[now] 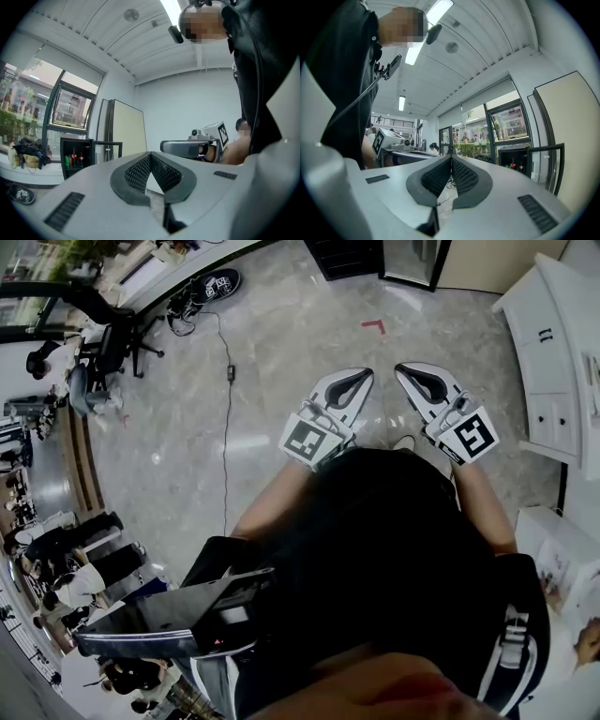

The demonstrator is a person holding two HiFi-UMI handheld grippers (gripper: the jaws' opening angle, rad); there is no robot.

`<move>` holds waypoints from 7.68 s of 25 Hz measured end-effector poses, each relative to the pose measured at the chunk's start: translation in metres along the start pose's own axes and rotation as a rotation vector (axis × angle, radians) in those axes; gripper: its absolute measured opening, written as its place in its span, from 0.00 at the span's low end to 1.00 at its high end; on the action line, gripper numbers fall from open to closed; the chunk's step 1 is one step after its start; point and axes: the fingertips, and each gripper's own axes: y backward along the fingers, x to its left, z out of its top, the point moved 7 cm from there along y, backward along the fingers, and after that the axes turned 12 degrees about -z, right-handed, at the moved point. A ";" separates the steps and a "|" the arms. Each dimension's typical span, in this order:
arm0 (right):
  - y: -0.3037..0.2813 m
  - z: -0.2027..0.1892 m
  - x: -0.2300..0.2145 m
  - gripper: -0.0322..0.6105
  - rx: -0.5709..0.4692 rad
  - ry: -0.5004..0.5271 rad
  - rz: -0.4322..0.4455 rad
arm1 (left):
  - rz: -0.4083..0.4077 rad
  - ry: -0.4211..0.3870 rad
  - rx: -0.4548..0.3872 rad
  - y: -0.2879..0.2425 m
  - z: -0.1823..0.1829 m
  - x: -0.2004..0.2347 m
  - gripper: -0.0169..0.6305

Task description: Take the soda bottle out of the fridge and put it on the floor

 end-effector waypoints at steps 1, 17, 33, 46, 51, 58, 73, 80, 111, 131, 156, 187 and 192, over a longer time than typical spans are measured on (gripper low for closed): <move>0.004 0.000 -0.005 0.07 -0.004 0.001 0.001 | 0.000 -0.005 0.002 -0.006 -0.001 -0.002 0.03; 0.019 0.004 -0.087 0.07 -0.002 -0.003 0.038 | 0.061 0.015 0.075 -0.090 0.003 0.000 0.03; -0.129 -0.014 -0.114 0.07 0.057 0.044 0.031 | 0.021 0.021 -0.015 -0.072 -0.001 0.157 0.03; -0.255 -0.022 -0.134 0.07 0.080 0.049 0.006 | 0.007 0.002 -0.014 -0.044 -0.004 0.292 0.03; -0.280 -0.027 -0.150 0.07 0.105 0.050 0.020 | 0.028 0.017 -0.027 -0.048 -0.003 0.318 0.03; -0.327 -0.038 -0.214 0.07 0.108 0.038 0.041 | 0.099 0.045 -0.019 -0.080 -0.012 0.374 0.03; -0.493 -0.086 -0.425 0.07 0.139 0.008 0.174 | 0.319 0.058 0.043 -0.198 -0.023 0.539 0.03; -0.576 -0.132 -0.483 0.12 0.152 0.032 0.166 | 0.393 0.042 0.029 -0.230 -0.064 0.629 0.03; -0.817 -0.324 -0.614 0.59 0.194 -0.003 -0.096 | 0.505 0.037 0.064 -0.281 -0.242 0.859 0.03; -0.809 -0.315 -0.590 0.54 0.174 0.053 -0.053 | 0.523 -0.009 0.051 -0.246 -0.231 0.827 0.03; -0.671 -0.589 -0.358 0.54 0.395 0.031 0.242 | 0.620 0.243 0.158 -0.091 -0.478 0.730 0.03; -0.602 -0.976 -0.354 0.54 0.686 0.097 0.328 | 0.434 0.317 0.340 -0.095 -0.769 0.722 0.03; -0.601 -0.953 -0.348 0.54 0.687 0.106 0.383 | 0.437 0.301 0.319 -0.097 -0.745 0.725 0.03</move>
